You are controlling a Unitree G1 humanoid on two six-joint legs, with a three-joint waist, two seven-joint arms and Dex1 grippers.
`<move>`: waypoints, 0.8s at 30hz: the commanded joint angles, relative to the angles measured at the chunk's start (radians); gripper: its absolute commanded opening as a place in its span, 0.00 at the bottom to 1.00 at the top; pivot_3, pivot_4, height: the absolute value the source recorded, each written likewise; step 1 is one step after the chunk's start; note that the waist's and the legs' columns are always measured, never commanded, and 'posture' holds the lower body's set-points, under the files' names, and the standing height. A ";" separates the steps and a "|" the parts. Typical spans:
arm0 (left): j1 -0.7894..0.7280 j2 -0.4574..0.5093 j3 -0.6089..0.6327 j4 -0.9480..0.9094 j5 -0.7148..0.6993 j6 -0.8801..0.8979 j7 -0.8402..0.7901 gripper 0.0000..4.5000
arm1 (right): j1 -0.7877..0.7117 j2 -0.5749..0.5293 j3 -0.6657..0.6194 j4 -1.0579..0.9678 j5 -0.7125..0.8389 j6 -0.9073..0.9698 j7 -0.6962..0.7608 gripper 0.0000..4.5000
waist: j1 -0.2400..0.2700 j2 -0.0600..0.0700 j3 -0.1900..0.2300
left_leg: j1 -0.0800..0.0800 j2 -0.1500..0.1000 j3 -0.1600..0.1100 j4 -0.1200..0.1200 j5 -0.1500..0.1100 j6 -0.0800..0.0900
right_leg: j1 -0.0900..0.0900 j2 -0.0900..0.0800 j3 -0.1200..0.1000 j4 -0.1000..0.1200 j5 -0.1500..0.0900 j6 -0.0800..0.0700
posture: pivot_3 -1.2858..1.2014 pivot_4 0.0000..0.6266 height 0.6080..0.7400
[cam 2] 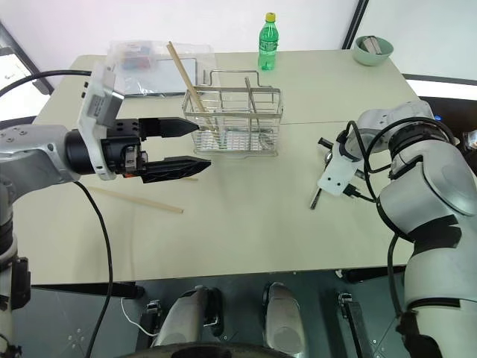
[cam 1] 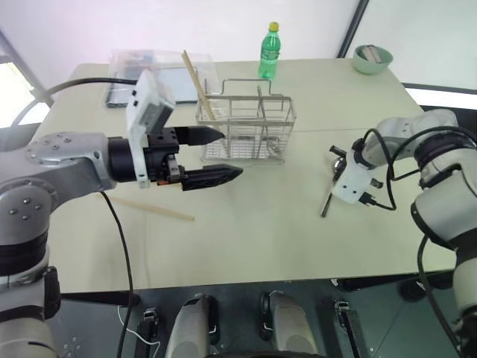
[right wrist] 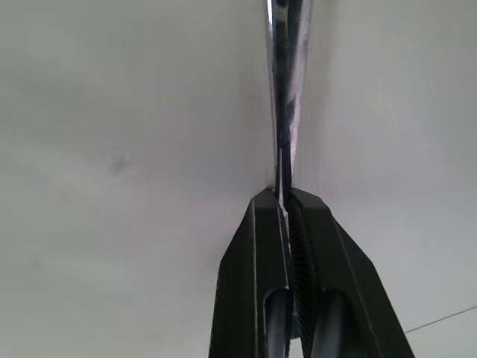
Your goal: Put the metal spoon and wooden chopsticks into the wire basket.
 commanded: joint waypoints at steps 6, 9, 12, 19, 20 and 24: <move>-0.037 0.034 0.016 0.082 0.112 -0.069 -0.104 1.00 | 0.150 -0.062 -0.542 -0.295 0.923 0.538 0.854 0.01 | 0.012 0.001 0.001 | 0.000 0.001 -0.001 0.001 0.000 0.000 | 0.002 0.000 -0.002 -0.001 0.000 0.000 | 0.52 0.24 0.75; -0.064 0.046 0.006 0.136 0.164 -0.094 -0.156 1.00 | 0.243 -0.178 -0.568 -0.667 1.218 1.048 0.858 0.01 | 0.033 0.004 0.003 | 0.000 0.001 -0.002 0.001 -0.001 0.001 | 0.002 -0.001 -0.002 -0.001 0.000 0.000 | 0.52 0.24 0.75; -0.102 0.044 -0.018 0.196 0.223 -0.124 -0.205 1.00 | 0.165 -0.162 -0.721 -0.785 1.369 1.522 0.785 0.01 | 0.029 0.006 0.004 | -0.002 0.000 -0.002 0.001 -0.001 0.002 | -0.001 -0.004 -0.003 0.000 0.000 -0.001 | 0.52 0.24 0.75; -0.158 -0.008 -0.056 0.254 0.302 -0.163 -0.260 1.00 | 0.113 0.042 -0.852 -0.838 1.374 1.729 0.388 0.01 | 0.030 0.006 0.003 | -0.006 0.001 0.000 0.000 -0.001 0.002 | -0.007 -0.002 -0.003 0.002 0.001 -0.002 | 0.52 0.24 0.75; -0.162 -0.016 -0.057 0.254 0.307 -0.164 -0.262 1.00 | 0.125 0.072 -0.847 -0.841 1.357 1.710 0.358 0.01 | 0.032 0.006 0.003 | -0.007 0.001 0.001 0.000 -0.001 0.002 | -0.008 -0.003 -0.003 0.002 0.001 -0.002 | 0.52 0.24 0.75; -0.163 -0.029 -0.047 0.241 0.314 -0.157 -0.263 1.00 | 0.152 0.152 -0.843 -0.832 1.324 1.676 0.302 0.01 | 0.036 0.006 0.003 | -0.010 0.000 0.001 0.001 -0.001 0.002 | -0.010 -0.003 -0.003 0.002 0.002 -0.001 | 0.52 0.24 0.75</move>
